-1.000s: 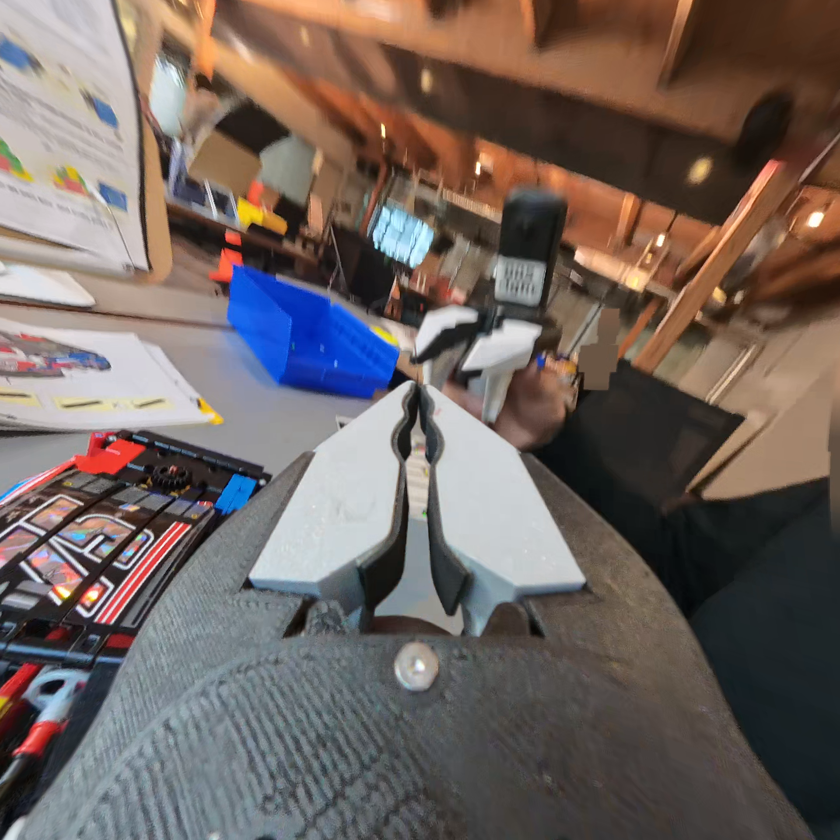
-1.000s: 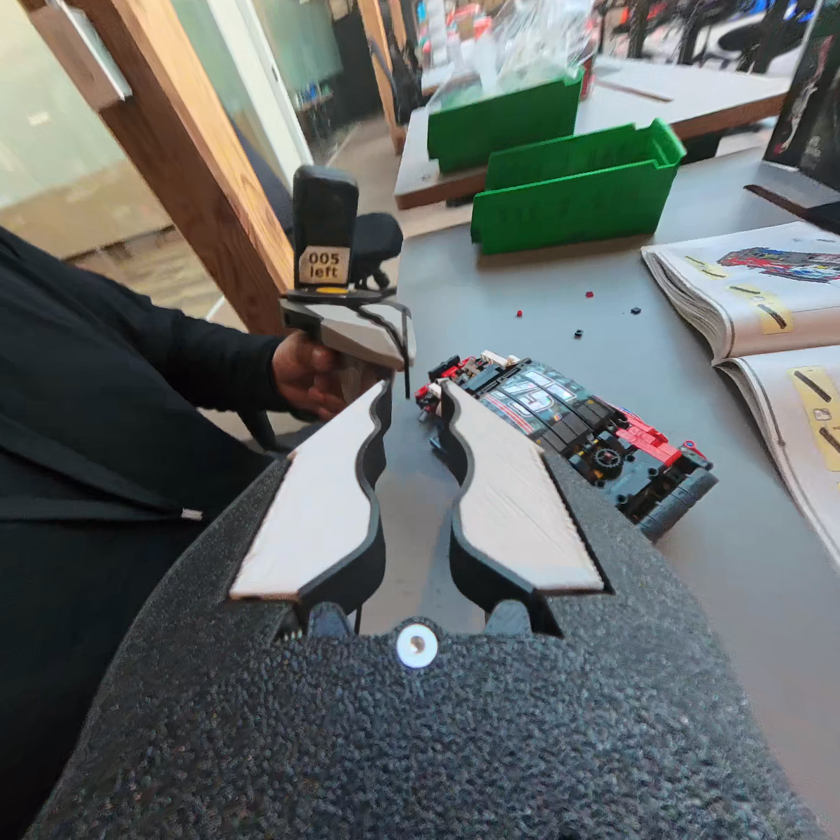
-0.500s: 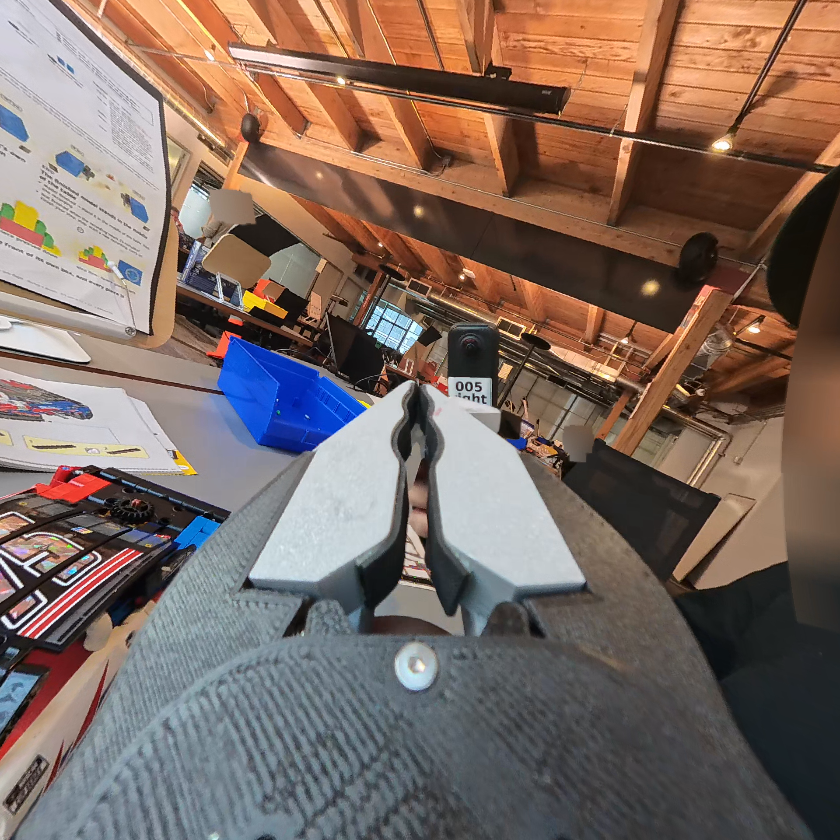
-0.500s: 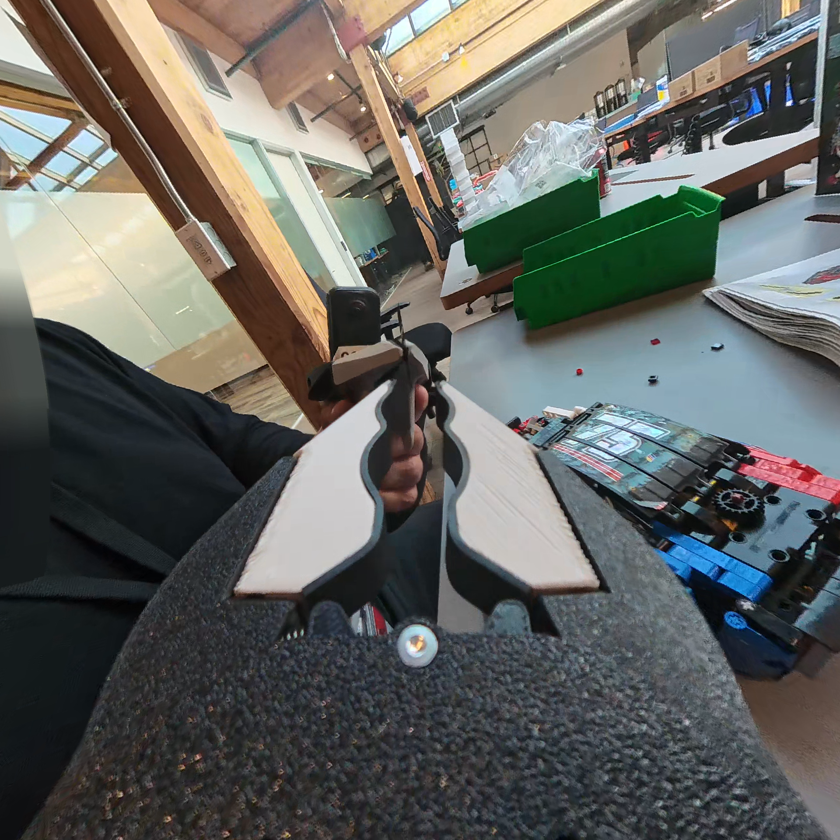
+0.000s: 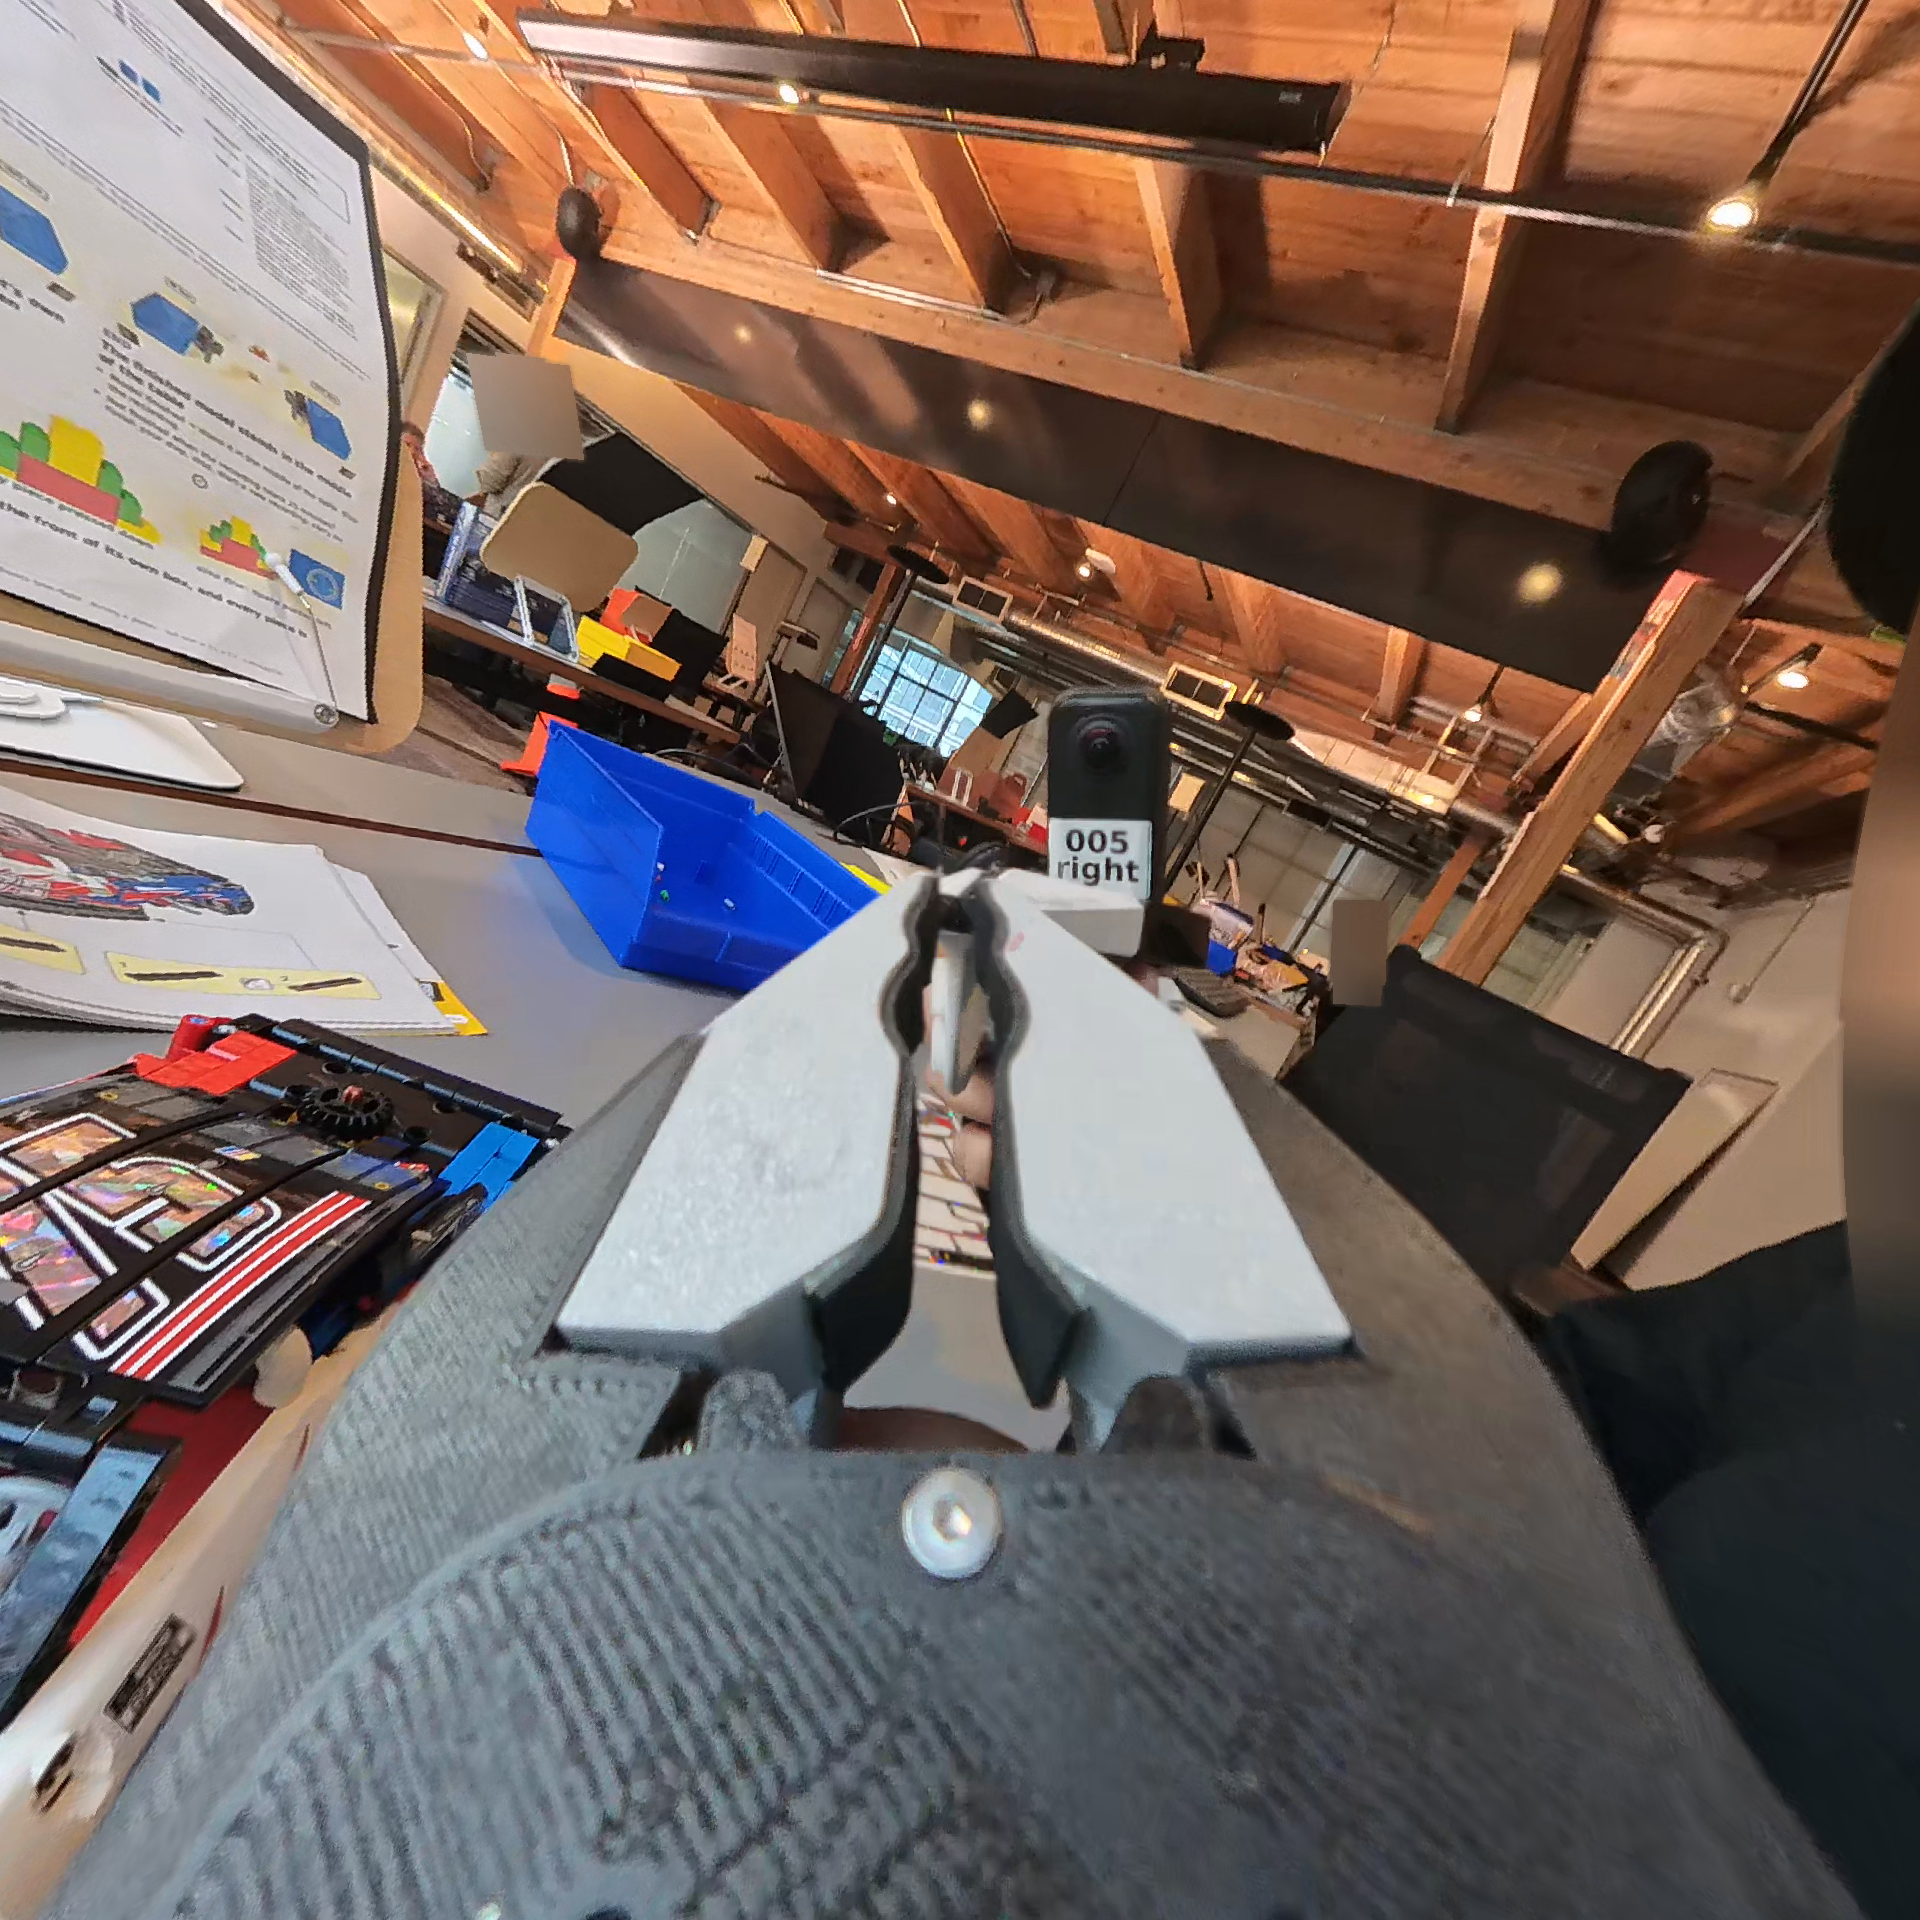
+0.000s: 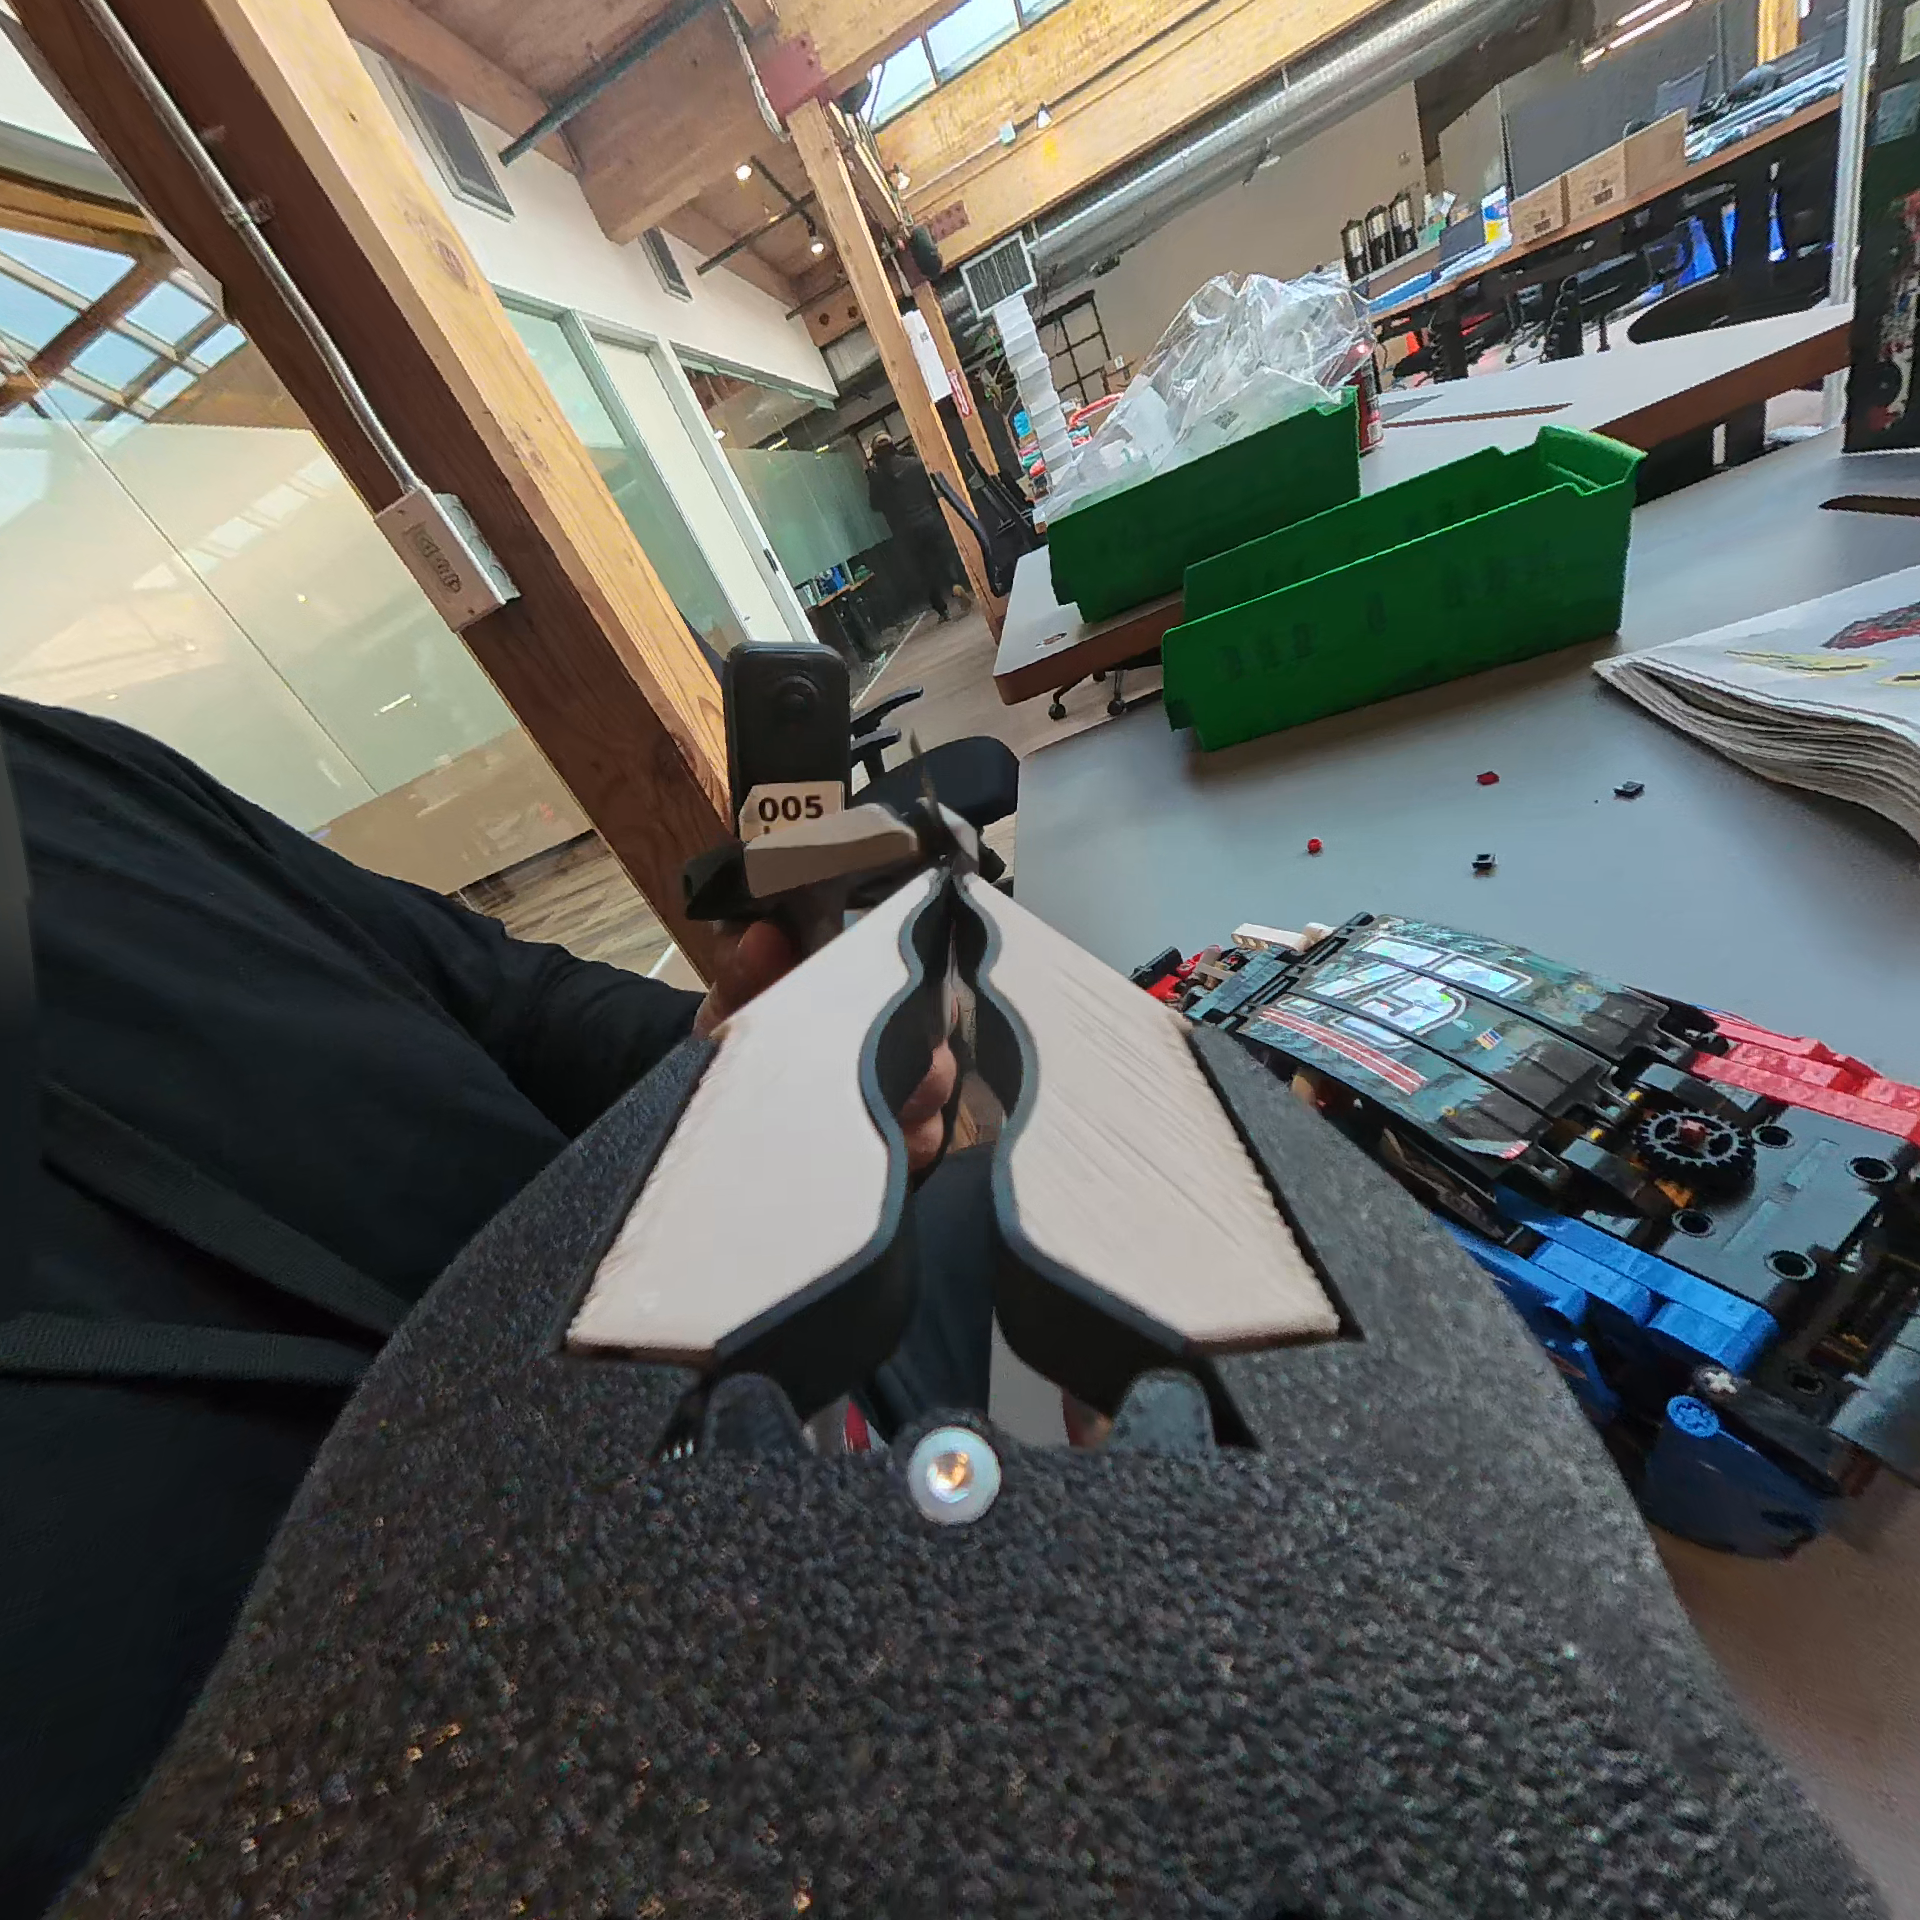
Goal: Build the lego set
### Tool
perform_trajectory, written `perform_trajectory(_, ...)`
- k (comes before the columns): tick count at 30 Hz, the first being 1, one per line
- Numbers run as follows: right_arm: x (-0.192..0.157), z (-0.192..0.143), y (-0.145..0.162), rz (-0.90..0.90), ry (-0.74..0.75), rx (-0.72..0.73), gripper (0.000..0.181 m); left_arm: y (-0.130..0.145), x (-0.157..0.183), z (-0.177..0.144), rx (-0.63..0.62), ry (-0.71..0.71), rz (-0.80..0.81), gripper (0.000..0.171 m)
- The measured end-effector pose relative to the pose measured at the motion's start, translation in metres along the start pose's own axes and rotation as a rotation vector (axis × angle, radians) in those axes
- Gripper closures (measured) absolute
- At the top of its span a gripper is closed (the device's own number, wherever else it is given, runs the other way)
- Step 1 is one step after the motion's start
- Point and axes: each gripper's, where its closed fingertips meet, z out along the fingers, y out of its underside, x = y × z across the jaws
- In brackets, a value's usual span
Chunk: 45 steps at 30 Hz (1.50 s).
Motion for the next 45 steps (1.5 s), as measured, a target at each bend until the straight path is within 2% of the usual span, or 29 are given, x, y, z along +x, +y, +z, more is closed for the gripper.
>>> perform_trajectory(4, -0.008, 0.0, 0.003, -0.014, -0.027, -0.003, 0.181, 0.004, 0.008, -0.003, -0.04, 0.033, 0.09, 0.158)
perform_trajectory(6, -0.011, -0.002, 0.003, -0.024, -0.035, 0.001, 0.181, 0.004, 0.006, -0.002, -0.051, -0.001, 0.145, 0.171)
perform_trajectory(11, -0.012, -0.005, 0.009, 0.013, -0.074, -0.004, 0.181, 0.01, 0.001, -0.004, -0.099, -0.026, 0.168, 0.171)
perform_trajectory(12, -0.012, -0.006, 0.008, 0.035, -0.098, 0.02, 0.181, 0.003, -0.014, -0.004, -0.056, -0.128, 0.149, 0.151)
perform_trajectory(13, -0.011, -0.009, 0.005, 0.06, -0.115, 0.05, 0.181, -0.003, -0.022, -0.007, -0.025, -0.157, 0.156, 0.155)
perform_trajectory(15, -0.002, -0.016, 0.003, 0.091, -0.105, 0.078, 0.181, -0.014, -0.027, -0.011, 0.024, -0.118, 0.106, 0.15)
perform_trajectory(17, 0.016, -0.024, 0.005, 0.105, -0.043, 0.082, 0.181, -0.016, -0.033, -0.014, 0.003, -0.11, 0.101, 0.116)
perform_trajectory(19, 0.031, -0.031, 0.012, 0.132, 0.008, 0.044, 0.181, -0.011, -0.041, -0.02, -0.067, -0.114, 0.151, 0.105)
perform_trajectory(21, 0.043, -0.035, 0.028, 0.123, 0.069, -0.048, 0.181, -0.002, -0.05, -0.033, -0.207, -0.078, 0.287, 0.09)
perform_trajectory(22, 0.046, -0.036, 0.036, 0.11, 0.089, -0.104, 0.181, 0.001, -0.066, -0.042, -0.295, -0.134, 0.339, 0.116)
perform_trajectory(23, 0.047, -0.037, 0.044, 0.09, 0.104, -0.153, 0.181, 0.005, -0.077, -0.05, -0.395, -0.159, 0.392, 0.132)
perform_trajectory(24, 0.047, -0.038, 0.051, 0.068, 0.116, -0.192, 0.181, 0.014, -0.081, -0.058, -0.505, -0.136, 0.446, 0.115)
perform_trajectory(27, 0.043, -0.037, 0.064, 0.029, 0.119, -0.261, 0.181, 0.04, -0.104, -0.073, -0.826, -0.194, 0.526, 0.084)
perform_trajectory(30, 0.038, -0.034, 0.07, 0.02, 0.11, -0.28, 0.181, 0.04, -0.117, -0.069, -0.935, -0.197, 0.624, 0.06)
perform_trajectory(32, 0.036, -0.034, 0.075, 0.011, 0.114, -0.295, 0.181, 0.037, -0.129, -0.066, -0.985, -0.218, 0.568, 0.051)
perform_trajectory(34, 0.034, -0.034, 0.081, 0.005, 0.117, -0.316, 0.181, 0.046, -0.126, -0.062, -1.063, -0.145, 0.404, 0.05)
perform_trajectory(35, 0.033, -0.034, 0.084, 0.003, 0.121, -0.326, 0.181, 0.05, -0.13, -0.06, -1.097, -0.13, 0.374, 0.051)
perform_trajectory(39, 0.033, -0.036, 0.103, -0.02, 0.141, -0.411, 0.181, 0.06, -0.172, -0.069, -1.287, -0.199, 0.436, 0.055)
perform_trajectory(42, 0.032, -0.036, 0.118, -0.078, 0.169, -0.504, 0.181, 0.074, -0.168, -0.078, -1.408, -0.103, 0.363, 0.07)
perform_trajectory(45, 0.027, -0.033, 0.126, -0.111, 0.187, -0.546, 0.181, 0.082, -0.169, -0.086, -1.491, -0.084, 0.409, 0.059)
